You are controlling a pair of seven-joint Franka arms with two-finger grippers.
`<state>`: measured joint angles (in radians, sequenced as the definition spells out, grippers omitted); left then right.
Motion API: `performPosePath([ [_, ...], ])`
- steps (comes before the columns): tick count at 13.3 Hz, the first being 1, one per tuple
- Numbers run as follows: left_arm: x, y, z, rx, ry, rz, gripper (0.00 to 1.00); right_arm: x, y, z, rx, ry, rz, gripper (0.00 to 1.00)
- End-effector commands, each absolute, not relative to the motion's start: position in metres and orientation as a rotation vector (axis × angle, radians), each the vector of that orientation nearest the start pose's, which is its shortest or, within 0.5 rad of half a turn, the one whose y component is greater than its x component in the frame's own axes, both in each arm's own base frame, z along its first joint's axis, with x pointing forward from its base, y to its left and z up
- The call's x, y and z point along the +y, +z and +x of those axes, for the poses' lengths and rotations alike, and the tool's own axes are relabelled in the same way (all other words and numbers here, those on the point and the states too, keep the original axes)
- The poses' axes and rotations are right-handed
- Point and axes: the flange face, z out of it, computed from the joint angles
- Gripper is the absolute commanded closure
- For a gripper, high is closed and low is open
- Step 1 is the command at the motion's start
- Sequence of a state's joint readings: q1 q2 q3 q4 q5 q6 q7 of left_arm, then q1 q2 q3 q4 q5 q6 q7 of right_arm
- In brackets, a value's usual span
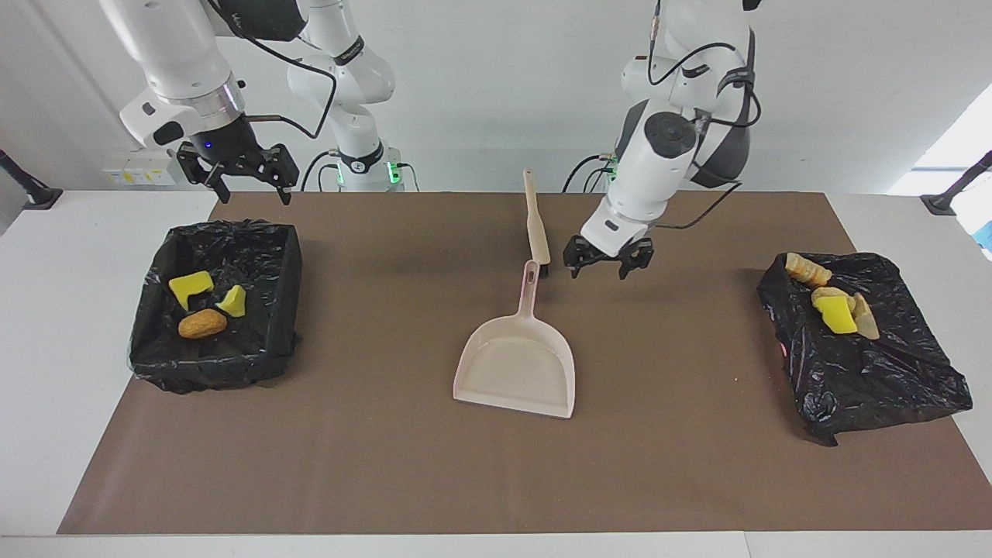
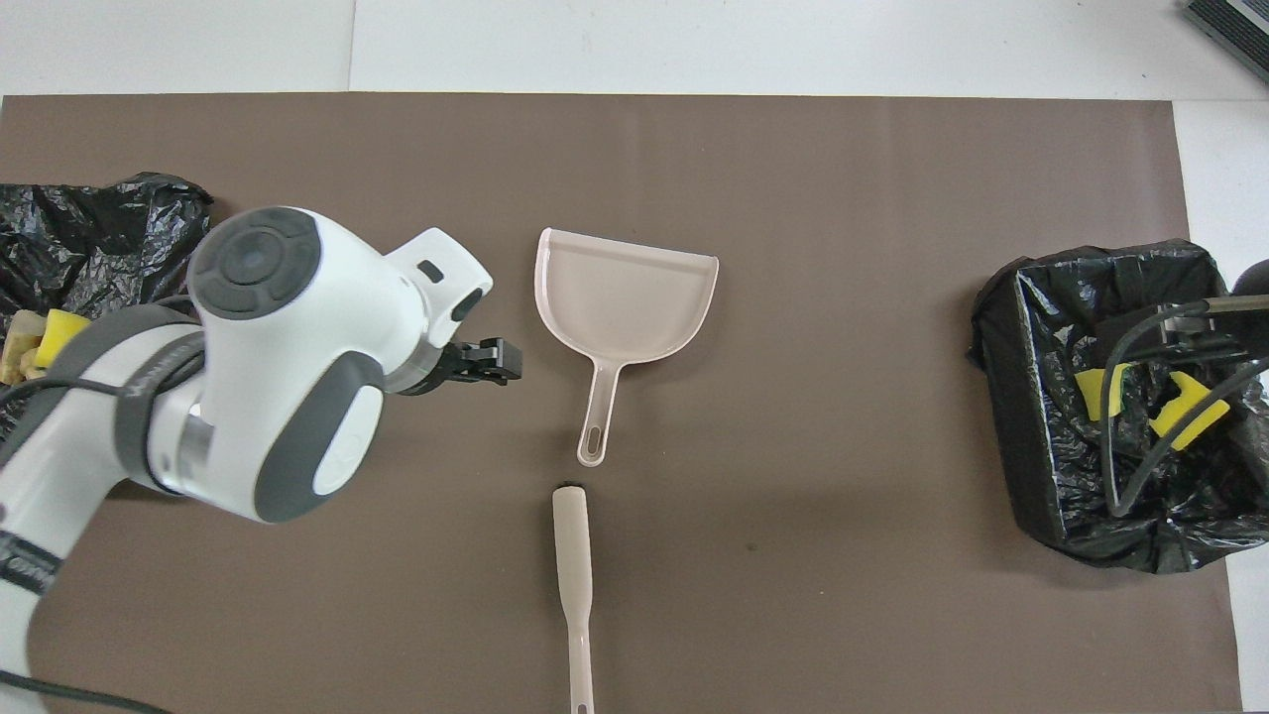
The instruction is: Sweep and dump trash in bin
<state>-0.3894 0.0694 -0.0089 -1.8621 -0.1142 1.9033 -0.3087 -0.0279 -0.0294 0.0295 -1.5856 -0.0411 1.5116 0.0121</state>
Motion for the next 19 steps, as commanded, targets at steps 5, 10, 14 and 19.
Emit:
performPosePath([
  [5, -0.086, 0.537, 0.519, 0.31, 0.194, -3.188, 0.0, -0.006, 0.63, 0.539, 0.01, 0.083, -3.181, 0.0],
  [10, -0.03, 0.582, 0.527, 0.31, 0.076, -3.186, 0.0, -0.006, 0.63, 0.539, 0.01, 0.085, -3.181, 0.0],
  [14, -0.008, 0.636, 0.501, 0.242, 0.088, -3.174, 0.0, -0.007, 0.63, 0.539, 0.008, 0.086, -3.181, 0.0],
  [19, -0.001, 0.645, 0.494, 0.222, 0.069, -3.15, 0.0, -0.004, 0.63, 0.539, 0.008, 0.085, -3.189, 0.0],
])
